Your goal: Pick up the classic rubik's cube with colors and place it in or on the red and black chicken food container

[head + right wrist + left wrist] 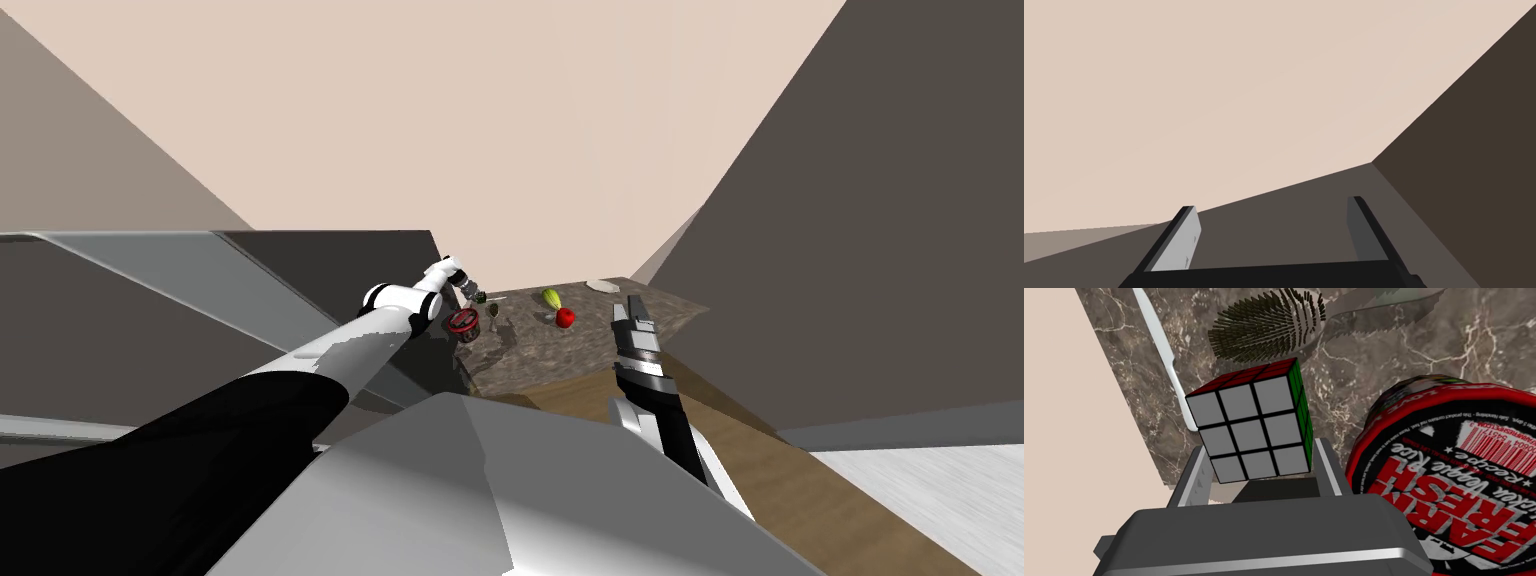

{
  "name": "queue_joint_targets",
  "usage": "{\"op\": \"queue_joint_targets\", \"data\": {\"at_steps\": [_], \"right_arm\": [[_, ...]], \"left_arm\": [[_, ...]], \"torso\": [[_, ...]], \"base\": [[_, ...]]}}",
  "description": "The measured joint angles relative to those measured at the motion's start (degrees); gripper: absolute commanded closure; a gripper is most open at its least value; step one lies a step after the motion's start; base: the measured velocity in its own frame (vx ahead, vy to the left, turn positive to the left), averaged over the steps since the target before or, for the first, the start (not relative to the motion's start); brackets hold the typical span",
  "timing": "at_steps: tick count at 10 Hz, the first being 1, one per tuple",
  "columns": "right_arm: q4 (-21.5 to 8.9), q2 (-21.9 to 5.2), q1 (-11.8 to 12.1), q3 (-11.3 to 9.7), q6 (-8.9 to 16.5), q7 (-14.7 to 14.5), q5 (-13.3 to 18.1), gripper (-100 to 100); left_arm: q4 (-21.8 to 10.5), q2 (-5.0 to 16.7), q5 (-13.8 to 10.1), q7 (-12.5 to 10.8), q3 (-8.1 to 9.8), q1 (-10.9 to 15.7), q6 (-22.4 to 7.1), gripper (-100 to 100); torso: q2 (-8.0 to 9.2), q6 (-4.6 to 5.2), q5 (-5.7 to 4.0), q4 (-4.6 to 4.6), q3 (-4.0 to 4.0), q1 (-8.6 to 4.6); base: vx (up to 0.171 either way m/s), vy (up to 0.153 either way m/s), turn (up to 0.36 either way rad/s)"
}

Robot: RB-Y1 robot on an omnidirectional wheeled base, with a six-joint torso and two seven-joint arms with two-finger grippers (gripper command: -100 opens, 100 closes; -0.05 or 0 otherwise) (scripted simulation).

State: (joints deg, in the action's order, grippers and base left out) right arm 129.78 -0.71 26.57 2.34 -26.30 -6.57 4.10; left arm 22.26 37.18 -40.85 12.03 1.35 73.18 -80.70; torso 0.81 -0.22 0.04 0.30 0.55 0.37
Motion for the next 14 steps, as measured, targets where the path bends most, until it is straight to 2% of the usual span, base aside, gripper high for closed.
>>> {"op": "queue_joint_targets", "data": {"at_steps": [1, 3, 5, 6, 7, 8, 10, 12, 14], "right_arm": [[0.00, 0.00, 0.00, 0.00, 0.00, 0.00, 0.00, 0], [0.00, 0.01, 0.01, -0.01, 0.00, 0.00, 0.00, 0], [0.00, 0.00, 0.01, 0.00, 0.00, 0.00, 0.00, 0], [0.00, 0.00, 0.00, 0.00, 0.00, 0.00, 0.00, 0], [0.00, 0.00, 0.00, -0.01, 0.00, 0.00, 0.00, 0], [0.00, 0.01, 0.00, -0.01, 0.00, 0.00, 0.00, 0], [0.00, 0.00, 0.00, 0.00, 0.00, 0.00, 0.00, 0], [0.00, 0.01, 0.00, -0.01, 0.00, 0.00, 0.00, 0], [0.00, 0.01, 0.00, -0.01, 0.00, 0.00, 0.00, 0]], "left_arm": [[-0.09, 0.49, -0.24, 0.26, -0.03, -0.14, -0.51, 100], [3.60, 0.72, -0.46, -1.16, 0.11, -1.91, -2.47, 100], [5.14, 1.52, -0.96, -0.90, -0.10, -1.04, -3.46, 100], [3.63, 2.11, -1.05, -0.13, -0.40, 0.74, -3.71, 100], [3.81, 2.46, -1.15, 0.20, -0.44, 0.88, -3.95, 100], [5.16, 2.56, -1.24, -0.16, -0.38, 0.24, -4.49, 100], [10.32, 3.85, -1.97, -1.46, -0.17, -1.05, -7.83, 100], [7.88, 4.30, -1.87, -0.35, -0.49, 0.70, -7.92, 100], [7.02, 4.94, -1.73, 0.15, -0.51, 1.86, -9.95, 100]], "torso": [[-0.16, 0.06, 0.01, -0.10, -0.12, -0.14], [-0.48, 0.20, -0.11, -0.14, -0.30, -0.50], [-0.32, 0.15, -0.12, -0.05, -0.18, -0.33], [-0.20, 0.13, -0.08, -0.04, -0.12, -0.22], [-0.24, 0.16, -0.06, -0.08, -0.15, -0.28], [-0.35, 0.20, -0.09, -0.12, -0.22, -0.43], [-0.23, 0.10, -0.09, -0.07, -0.14, -0.25], [-0.31, 0.18, -0.08, -0.13, -0.21, -0.39], [-0.20, 0.20, -0.11, -0.12, -0.15, -0.41]], "base": [[0.002, 0.021, -0.009], [0.001, 0.006, 0.018], [-0.049, 0.072, 0.074], [-0.034, 0.057, 0.012], [-0.010, 0.020, -0.006], [-0.024, 0.029, 0.037], [-0.044, 0.075, 0.047], [-0.043, 0.041, -0.020], [-0.056, 0.046, -0.071]]}}
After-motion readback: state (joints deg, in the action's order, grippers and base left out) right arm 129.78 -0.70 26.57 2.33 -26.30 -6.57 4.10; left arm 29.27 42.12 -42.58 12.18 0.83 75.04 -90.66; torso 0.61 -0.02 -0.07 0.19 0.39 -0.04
